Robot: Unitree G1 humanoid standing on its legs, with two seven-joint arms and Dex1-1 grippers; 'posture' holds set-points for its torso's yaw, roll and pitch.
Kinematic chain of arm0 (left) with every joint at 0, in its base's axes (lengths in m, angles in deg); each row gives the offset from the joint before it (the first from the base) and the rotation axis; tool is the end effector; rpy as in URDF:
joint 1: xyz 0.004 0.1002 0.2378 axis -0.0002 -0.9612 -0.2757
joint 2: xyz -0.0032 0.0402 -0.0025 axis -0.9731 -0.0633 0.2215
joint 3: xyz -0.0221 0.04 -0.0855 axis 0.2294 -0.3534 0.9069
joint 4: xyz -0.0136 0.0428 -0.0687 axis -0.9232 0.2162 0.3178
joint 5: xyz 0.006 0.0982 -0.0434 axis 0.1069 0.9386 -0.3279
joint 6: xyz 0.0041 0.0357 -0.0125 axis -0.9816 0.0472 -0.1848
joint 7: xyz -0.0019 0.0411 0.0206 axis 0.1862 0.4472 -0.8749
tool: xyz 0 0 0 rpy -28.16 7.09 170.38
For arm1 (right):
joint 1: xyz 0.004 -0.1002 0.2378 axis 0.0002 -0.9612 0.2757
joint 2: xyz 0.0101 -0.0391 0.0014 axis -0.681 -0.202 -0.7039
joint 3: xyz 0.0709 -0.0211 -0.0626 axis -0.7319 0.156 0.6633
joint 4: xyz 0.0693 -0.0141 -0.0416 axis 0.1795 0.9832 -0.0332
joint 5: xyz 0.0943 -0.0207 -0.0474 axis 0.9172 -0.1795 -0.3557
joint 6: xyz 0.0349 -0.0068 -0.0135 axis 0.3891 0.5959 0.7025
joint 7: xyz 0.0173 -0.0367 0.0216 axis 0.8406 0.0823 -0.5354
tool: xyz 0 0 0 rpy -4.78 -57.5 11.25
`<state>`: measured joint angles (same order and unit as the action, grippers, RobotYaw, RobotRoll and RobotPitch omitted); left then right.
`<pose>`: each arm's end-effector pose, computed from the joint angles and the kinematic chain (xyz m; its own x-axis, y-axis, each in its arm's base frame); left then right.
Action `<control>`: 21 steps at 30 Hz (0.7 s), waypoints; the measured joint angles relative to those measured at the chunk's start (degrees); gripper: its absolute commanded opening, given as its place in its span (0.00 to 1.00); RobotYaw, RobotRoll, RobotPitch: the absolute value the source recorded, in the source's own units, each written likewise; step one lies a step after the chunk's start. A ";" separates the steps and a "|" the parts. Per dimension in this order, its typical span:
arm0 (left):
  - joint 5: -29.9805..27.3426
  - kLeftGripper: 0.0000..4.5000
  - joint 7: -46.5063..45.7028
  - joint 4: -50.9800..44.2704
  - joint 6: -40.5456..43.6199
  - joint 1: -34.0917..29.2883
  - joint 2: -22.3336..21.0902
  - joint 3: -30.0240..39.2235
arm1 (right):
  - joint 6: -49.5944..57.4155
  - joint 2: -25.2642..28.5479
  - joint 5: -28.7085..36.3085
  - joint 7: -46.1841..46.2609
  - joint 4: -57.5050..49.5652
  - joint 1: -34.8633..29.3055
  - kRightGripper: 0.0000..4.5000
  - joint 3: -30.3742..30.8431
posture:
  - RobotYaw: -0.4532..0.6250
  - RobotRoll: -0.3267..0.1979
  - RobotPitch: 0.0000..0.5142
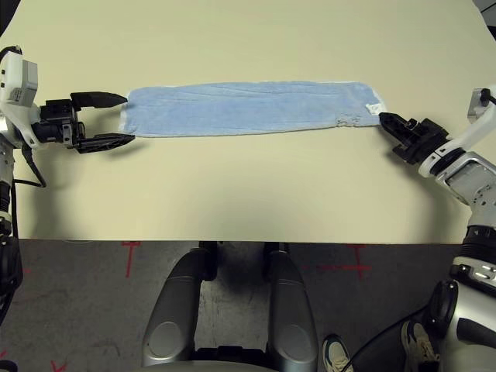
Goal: Fold the towel and set it aside.
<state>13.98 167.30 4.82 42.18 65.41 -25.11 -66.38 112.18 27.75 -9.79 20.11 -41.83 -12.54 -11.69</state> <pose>0.3092 0.3209 0.2541 0.4794 -0.8644 -0.1514 0.8157 0.3753 0.4401 0.2651 -0.3492 0.1877 0.9428 0.3283 0.0577 -0.3184 0.8358 0.4474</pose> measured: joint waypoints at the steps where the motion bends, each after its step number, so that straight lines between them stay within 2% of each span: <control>1: 0.07 1.00 -0.69 0.47 -0.15 0.14 0.00 0.05 | -0.76 0.21 -0.65 -0.68 0.70 0.32 0.01 0.35 | 0.46 0.62 0.70; 7: 0.06 1.00 -5.01 1.70 0.77 0.94 0.52 0.43 | -1.93 1.23 -1.43 -7.64 2.11 0.78 0.01 1.38 | 0.47 0.62 0.70; 12: 0.04 1.00 -5.60 1.70 1.50 1.17 0.83 0.43 | 5.19 1.78 4.23 -12.74 -0.96 0.69 0.01 0.88 | 0.46 0.62 0.70; 16: 0.04 1.00 -4.44 2.24 1.32 1.88 0.90 0.39 | 8.42 3.51 6.75 -14.24 -2.91 0.36 0.01 0.09 | 0.46 0.62 0.70; 21: 0.13 1.00 -3.57 4.47 0.49 3.81 0.92 0.37 | 9.14 5.04 6.80 -14.53 -3.53 -2.18 0.01 -1.03 | 0.45 0.62 0.70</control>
<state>14.11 163.73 9.30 42.68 69.22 -24.18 -66.01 121.32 32.78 -3.00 5.58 -45.36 -14.72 -12.72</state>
